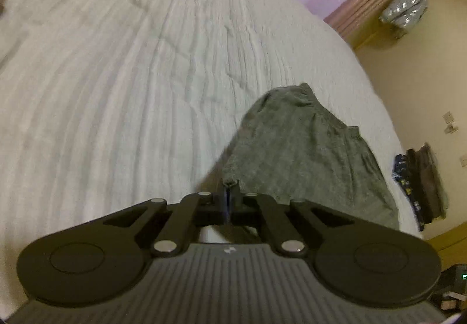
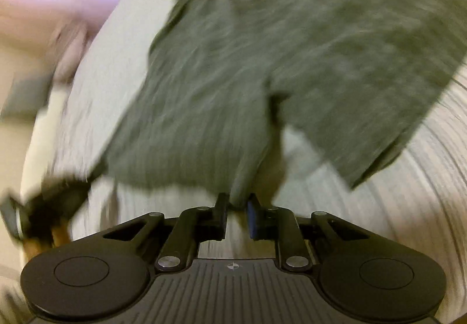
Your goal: Fold clothes
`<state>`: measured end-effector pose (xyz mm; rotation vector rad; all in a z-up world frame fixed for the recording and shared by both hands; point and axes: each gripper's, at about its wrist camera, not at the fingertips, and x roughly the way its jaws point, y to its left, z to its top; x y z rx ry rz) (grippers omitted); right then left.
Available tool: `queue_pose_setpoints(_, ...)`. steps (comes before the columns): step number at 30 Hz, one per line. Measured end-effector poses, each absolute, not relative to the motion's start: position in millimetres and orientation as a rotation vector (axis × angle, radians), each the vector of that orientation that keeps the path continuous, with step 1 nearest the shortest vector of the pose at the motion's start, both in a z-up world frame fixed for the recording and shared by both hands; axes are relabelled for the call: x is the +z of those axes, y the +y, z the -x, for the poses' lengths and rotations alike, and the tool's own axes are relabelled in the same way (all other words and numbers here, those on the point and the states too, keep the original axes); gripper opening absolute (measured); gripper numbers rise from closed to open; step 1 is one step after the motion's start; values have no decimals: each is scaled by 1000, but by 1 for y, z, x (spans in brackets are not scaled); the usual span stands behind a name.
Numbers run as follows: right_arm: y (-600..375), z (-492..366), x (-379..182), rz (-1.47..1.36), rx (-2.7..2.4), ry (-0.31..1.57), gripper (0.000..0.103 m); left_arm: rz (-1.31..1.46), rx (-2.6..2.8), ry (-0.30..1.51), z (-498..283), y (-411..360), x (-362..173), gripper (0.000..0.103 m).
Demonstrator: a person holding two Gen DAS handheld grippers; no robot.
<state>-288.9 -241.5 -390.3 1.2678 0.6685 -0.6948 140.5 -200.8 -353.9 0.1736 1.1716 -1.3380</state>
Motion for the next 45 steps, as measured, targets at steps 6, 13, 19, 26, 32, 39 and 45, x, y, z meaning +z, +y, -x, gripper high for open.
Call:
queue_pose_setpoints(6, -255, 325, -365, -1184, -815, 729, 62, -367, -1175, 1154, -125, -195, -355, 5)
queue_pose_setpoints(13, -312, 414, -322, -782, -1155, 762, 61, -282, -1197, 1191, -73, -206, -341, 9)
queue_pose_setpoints(19, -371, 455, -352, -622, -1120, 844, 51, -272, -1249, 1179, 0, -238, -337, 9)
queue_pose_setpoints(26, -426, 502, -350, -717, -1109, 895, 42, -221, -1228, 1202, 75, -269, -333, 12)
queue_pose_setpoints(32, -486, 476, -320, -676, -855, 747, 42, -151, -1220, 1226, 112, -305, -333, 12)
queue_pose_setpoints(39, -555, 389, -361, -689, -623, 747, 29, -98, -1201, 1175, 113, -335, -318, 15)
queue_pose_setpoints(45, -596, 368, -398, -807, -582, 756, 19, -58, -1137, 1172, 97, -340, -321, 15)
